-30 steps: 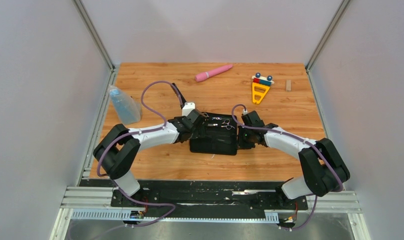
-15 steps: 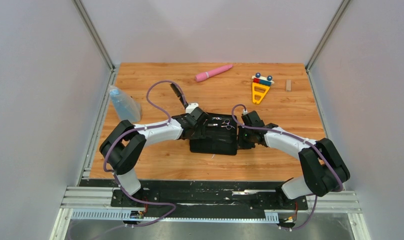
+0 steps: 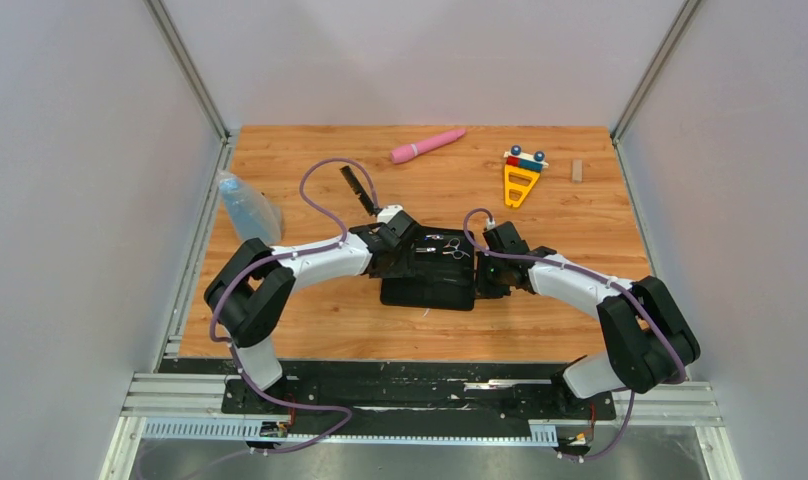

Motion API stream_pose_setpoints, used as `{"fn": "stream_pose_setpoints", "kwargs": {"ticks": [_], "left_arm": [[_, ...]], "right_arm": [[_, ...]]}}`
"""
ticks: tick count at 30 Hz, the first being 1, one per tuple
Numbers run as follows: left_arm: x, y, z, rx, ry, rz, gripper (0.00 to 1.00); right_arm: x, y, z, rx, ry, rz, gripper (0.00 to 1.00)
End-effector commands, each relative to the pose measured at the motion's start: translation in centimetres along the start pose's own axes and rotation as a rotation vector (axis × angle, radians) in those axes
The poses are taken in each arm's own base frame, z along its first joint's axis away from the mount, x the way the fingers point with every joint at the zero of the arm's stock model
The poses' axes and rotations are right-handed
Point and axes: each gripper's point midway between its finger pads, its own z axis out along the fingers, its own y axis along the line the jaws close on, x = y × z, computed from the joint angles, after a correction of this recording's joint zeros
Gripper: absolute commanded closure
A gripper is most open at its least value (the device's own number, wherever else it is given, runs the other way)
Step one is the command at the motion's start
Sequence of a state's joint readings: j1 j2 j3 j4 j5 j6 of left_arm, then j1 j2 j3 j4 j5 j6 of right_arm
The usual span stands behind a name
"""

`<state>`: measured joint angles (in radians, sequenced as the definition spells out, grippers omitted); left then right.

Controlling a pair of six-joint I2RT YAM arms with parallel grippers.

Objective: Sort the hair-cutting tools

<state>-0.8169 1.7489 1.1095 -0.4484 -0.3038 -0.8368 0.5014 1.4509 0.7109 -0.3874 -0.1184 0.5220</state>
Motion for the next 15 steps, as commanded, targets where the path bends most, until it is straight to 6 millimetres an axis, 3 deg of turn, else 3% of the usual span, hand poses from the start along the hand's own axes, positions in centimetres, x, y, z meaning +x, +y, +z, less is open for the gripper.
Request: {"fn": "stream_pose_setpoints", "kwargs": {"ticks": [1, 13, 15], "left_arm": [[-0.1, -7.1, -1.5, 0.23, 0.019, -0.048, 0.36], [0.6, -9.1, -1.9, 0.304, 0.021, -0.111, 0.3], [0.8, -10.3, -2.4, 0.356, 0.028, -0.114, 0.3]], "right_arm": [[-0.4, 1.3, -0.2, -0.057, -0.023, 0.004, 0.99], [-0.5, 1.6, -0.4, -0.075, -0.027, 0.004, 0.99], [-0.6, 1.8, -0.4, -0.082, -0.031, 0.002, 0.99]]}}
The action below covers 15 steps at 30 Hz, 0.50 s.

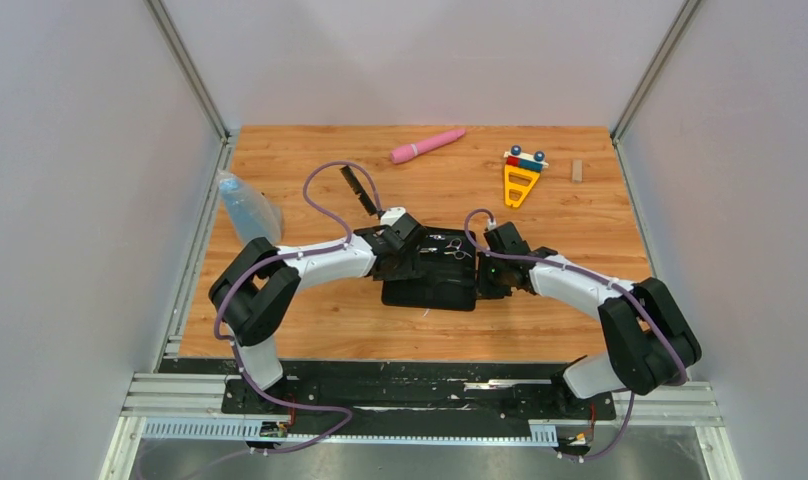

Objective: Sort the hair-cutting tools

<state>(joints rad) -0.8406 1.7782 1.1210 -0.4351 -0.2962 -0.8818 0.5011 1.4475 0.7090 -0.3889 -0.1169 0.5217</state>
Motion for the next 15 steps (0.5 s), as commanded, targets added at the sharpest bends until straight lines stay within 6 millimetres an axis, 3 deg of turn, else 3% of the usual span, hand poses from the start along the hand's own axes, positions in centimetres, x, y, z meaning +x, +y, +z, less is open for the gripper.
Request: {"fn": "stream_pose_setpoints", "kwargs": {"ticks": [1, 9, 15], "left_arm": [[0.6, -9.9, -2.9, 0.369, 0.017, -0.084, 0.3], [1.4, -11.8, -4.5, 0.446, 0.065, -0.101, 0.3], [-1.0, -9.1, -5.9, 0.365, -0.072, -0.104, 0.28]], "right_arm": [[-0.6, 1.8, -0.3, -0.083, -0.029, 0.002, 0.99], [-1.2, 1.9, -0.7, -0.084, -0.052, 0.0, 0.99], [-1.5, 1.6, -0.8, -0.075, -0.061, 0.005, 0.98]]}}
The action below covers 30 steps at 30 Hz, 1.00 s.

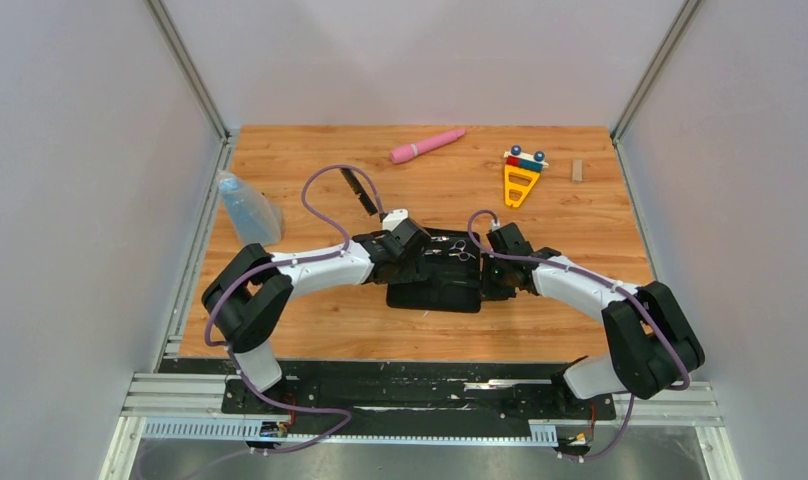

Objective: Sort the hair-cutting tools

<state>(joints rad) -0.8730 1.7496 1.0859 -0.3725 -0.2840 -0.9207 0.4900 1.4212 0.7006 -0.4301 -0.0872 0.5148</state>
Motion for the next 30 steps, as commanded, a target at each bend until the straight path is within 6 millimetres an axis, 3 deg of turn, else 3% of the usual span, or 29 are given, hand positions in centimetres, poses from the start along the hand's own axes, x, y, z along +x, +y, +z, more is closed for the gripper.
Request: {"fn": "stream_pose_setpoints", "kwargs": {"ticks": [1, 8, 16, 22, 26, 30], "left_arm": [[-1.8, -7.0, -4.8, 0.258, -0.072, -0.049, 0.24], [-4.0, -1.9, -5.7, 0.033, -0.182, 0.045, 0.01], [-3.7, -1.6, -5.4, 0.034, -0.143, 0.064, 0.0], [-4.0, -1.1, -4.7, 0.039, -0.116, 0.052, 0.09], [-5.0, 1.1, -4.5, 0.02, -0.111, 0.01, 0.11], [-8.0, 4.2, -4.6, -0.014, -0.145, -0.043, 0.08]], "right_arm": [[-1.7, 2.6, -0.4, -0.113, -0.061, 0.003, 0.98], [-2.0, 2.0, -0.8, -0.091, -0.077, 0.005, 0.96], [-2.0, 1.7, -0.8, -0.078, -0.077, 0.006, 0.96], [-2.3, 1.0, -0.9, -0.039, -0.085, 0.008, 0.96], [-2.3, 0.4, -1.1, -0.01, -0.083, 0.015, 0.94], [-2.7, 0.4, -2.0, -0.005, -0.101, 0.008, 0.9]]}}
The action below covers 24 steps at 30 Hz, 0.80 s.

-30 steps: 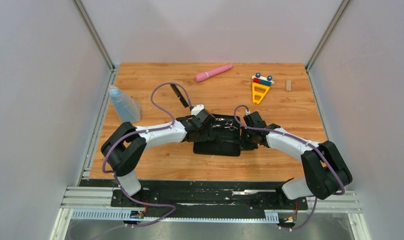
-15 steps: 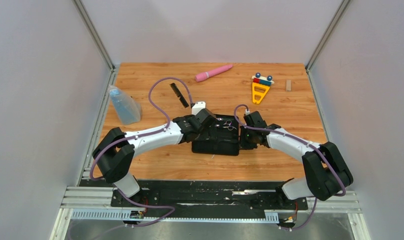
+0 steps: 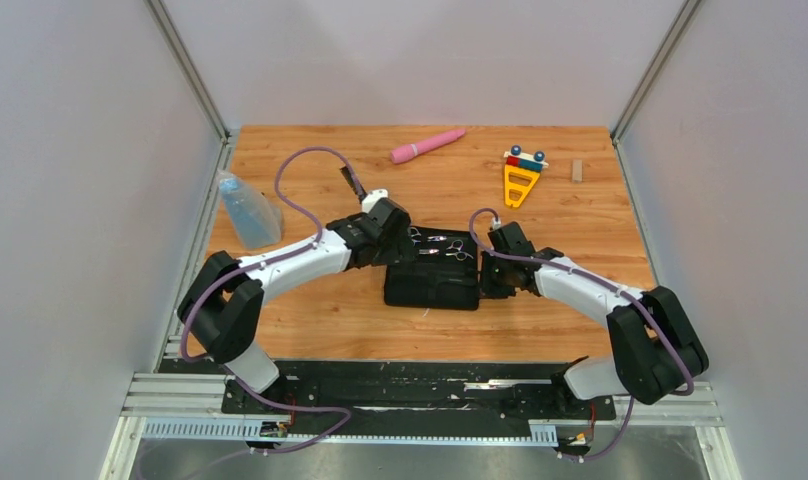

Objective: Sort the hair-cutting tools

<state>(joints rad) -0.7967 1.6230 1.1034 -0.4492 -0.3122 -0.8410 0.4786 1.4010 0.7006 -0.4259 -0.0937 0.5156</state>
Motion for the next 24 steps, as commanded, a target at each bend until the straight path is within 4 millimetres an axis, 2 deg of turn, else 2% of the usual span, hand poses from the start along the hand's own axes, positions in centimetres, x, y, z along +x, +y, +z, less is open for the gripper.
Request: {"fn": "stream_pose_setpoints", "kwargs": {"ticks": [1, 6, 7, 10, 11, 12, 13, 14, 15, 18, 19, 24], "left_arm": [[-4.7, 3.3, -0.8, -0.025, -0.077, -0.065, 0.07], [-9.4, 6.8, 1.4, -0.117, -0.113, -0.1, 0.03], [-10.0, 7.1, 1.7, -0.131, -0.118, -0.096, 0.03], [-12.7, 7.8, 3.7, -0.174, -0.137, -0.094, 0.05], [-12.8, 8.2, 4.7, -0.201, -0.13, -0.077, 0.08], [-14.2, 7.9, 4.8, -0.199, -0.151, -0.079, 0.09], [-14.0, 8.3, 5.9, -0.225, -0.135, -0.058, 0.12], [-15.2, 7.9, 6.0, -0.222, -0.155, -0.058, 0.13], [-15.7, 7.9, 7.0, -0.237, -0.15, -0.037, 0.16], [-16.5, 7.8, 8.7, -0.258, -0.145, 0.0, 0.25], [-16.9, 7.6, 9.4, -0.259, -0.145, 0.017, 0.31], [-17.8, 6.7, 11.5, -0.235, -0.142, 0.06, 0.5]], "right_arm": [[-2.3, 0.2, -1.7, 0.015, -0.083, -0.002, 0.88], [-2.9, -0.3, -2.5, 0.052, -0.102, -0.009, 0.81], [-2.9, -0.3, -2.6, 0.053, -0.102, -0.01, 0.77], [-3.1, -0.1, -3.1, 0.042, -0.118, -0.014, 0.56], [-3.1, -0.1, -3.3, 0.04, -0.124, -0.016, 0.5], [-3.2, 0.0, -3.5, 0.036, -0.132, -0.021, 0.46], [-3.3, 0.0, -3.6, 0.032, -0.138, -0.025, 0.42], [-3.4, -0.2, -3.8, 0.044, -0.151, -0.025, 0.39], [-3.6, -0.4, -4.0, 0.055, -0.165, -0.027, 0.37], [-3.7, -0.4, -4.3, 0.051, -0.176, -0.027, 0.34], [-3.7, -0.4, -4.4, 0.048, -0.178, -0.027, 0.34], [-3.4, -0.4, -4.6, 0.042, -0.176, -0.025, 0.33]]}}
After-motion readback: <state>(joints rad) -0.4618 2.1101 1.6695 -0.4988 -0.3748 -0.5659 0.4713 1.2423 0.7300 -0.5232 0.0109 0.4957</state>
